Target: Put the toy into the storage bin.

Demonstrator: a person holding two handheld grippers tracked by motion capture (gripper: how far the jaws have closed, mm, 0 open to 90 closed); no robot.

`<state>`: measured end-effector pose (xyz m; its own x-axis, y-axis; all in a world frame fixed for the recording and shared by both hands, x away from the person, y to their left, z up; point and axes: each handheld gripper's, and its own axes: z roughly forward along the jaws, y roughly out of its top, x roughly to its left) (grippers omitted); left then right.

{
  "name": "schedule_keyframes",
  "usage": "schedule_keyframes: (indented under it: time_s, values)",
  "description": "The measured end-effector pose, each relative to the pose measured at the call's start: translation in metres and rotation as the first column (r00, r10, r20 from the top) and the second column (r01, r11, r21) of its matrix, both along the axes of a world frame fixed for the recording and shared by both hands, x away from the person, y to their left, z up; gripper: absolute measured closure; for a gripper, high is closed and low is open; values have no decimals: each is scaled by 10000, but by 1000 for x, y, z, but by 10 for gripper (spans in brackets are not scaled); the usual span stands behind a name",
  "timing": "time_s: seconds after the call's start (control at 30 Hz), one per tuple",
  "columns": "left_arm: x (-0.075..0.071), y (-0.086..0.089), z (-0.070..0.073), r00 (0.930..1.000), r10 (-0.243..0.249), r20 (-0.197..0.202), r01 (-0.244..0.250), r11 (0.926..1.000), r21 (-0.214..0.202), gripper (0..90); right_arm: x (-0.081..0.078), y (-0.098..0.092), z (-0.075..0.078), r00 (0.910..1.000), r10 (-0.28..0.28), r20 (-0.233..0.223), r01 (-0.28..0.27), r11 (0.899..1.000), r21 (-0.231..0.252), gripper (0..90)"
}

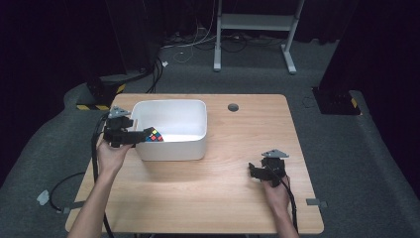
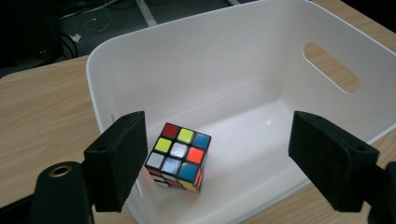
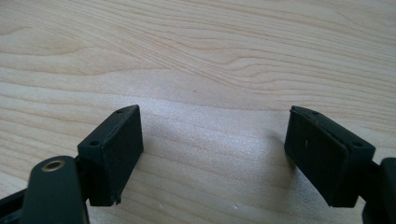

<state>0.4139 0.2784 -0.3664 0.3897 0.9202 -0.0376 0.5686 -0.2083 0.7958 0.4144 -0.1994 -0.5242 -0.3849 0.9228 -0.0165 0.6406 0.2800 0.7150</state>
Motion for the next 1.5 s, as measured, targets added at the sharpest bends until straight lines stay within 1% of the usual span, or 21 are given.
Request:
schedule_keyframes:
  time_s: [0.07, 0.23, 0.43, 0.53, 0.7, 0.77, 1.0, 1.3, 1.5]
  values:
    - [-2, 1, 0, 10000, 1, 21, -1, 10000, 48, 202, 0, 0, 0, 10000, 7, 0, -7, 10000, 0, 193]
    - [-5, 3, 0, 10000, 44, 12, -44, 10000, 13, 202, 0, 0, 0, 10000, 5, 0, -5, 10000, 2, 193]
    - [-8, 3, 0, 9999, 68, 99, -68, 10000, -3, 201, 0, 0, 0, 10000, 0, 0, 0, 10000, -1, 193]
    - [-10, 4, 1, 9999, 132, 97, -130, 9998, -180, 203, 0, 0, 0, 10000, 0, 1, 0, 10000, -2, 193]
    - [-12, 3, 2, 9998, 109, 188, -103, 9995, -288, 203, 0, 0, 0, 10000, -2, -1, 2, 10000, -1, 193]
    - [-13, 3, 3, 9998, 100, 188, -96, 9996, -247, 203, 0, 0, 0, 10000, -1, 2, 1, 10000, -3, 194]
    - [-18, 5, 3, 9996, 140, 247, -132, 9993, -344, 202, 0, 0, 0, 10000, -2, 3, 2, 10000, -7, 193]
    - [-23, 5, 3, 9996, 95, 249, -86, 9994, -343, 209, 0, 0, 0, 10000, 8, 4, -8, 10000, -5, 193]
    - [-28, 7, 3, 9988, 240, 420, -228, 9994, -279, 206, 0, 0, 0, 10000, 8, 4, -8, 10000, -5, 193]
